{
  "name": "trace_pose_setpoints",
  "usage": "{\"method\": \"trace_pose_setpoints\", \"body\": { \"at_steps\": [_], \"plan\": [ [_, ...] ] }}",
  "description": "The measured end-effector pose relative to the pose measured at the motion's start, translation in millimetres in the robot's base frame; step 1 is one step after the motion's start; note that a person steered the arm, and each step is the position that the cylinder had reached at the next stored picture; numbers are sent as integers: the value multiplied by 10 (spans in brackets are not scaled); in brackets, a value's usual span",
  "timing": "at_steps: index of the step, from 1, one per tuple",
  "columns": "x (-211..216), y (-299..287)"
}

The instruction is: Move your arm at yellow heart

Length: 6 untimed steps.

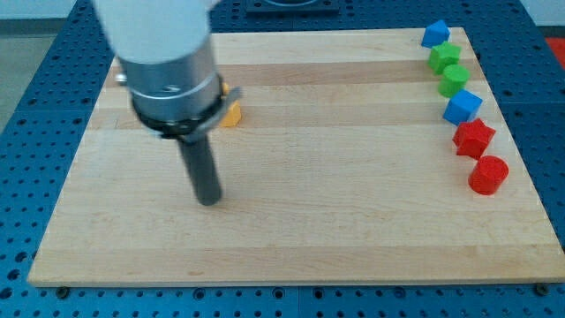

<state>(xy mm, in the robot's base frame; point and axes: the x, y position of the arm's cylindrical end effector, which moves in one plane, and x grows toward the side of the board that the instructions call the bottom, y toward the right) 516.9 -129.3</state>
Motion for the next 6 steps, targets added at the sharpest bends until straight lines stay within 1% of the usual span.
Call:
{"method": "trace_pose_setpoints", "body": {
  "at_steps": [1, 2, 3, 6],
  "plan": [
    [-215, -373],
    [-489, -586],
    [-652, -642],
    [-776, -736]
  ]
}}
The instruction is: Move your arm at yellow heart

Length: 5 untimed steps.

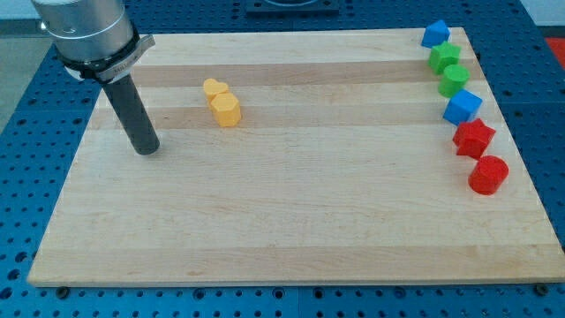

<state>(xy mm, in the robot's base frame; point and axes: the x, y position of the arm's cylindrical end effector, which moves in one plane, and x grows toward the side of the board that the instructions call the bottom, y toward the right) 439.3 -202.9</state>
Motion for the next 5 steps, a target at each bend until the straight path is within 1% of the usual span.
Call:
{"method": "trace_pose_setpoints", "body": {
  "at_steps": [1, 3, 4, 5],
  "plan": [
    [-135, -91],
    [-697, -63],
    [-771, 247],
    [-772, 693]
  ]
}}
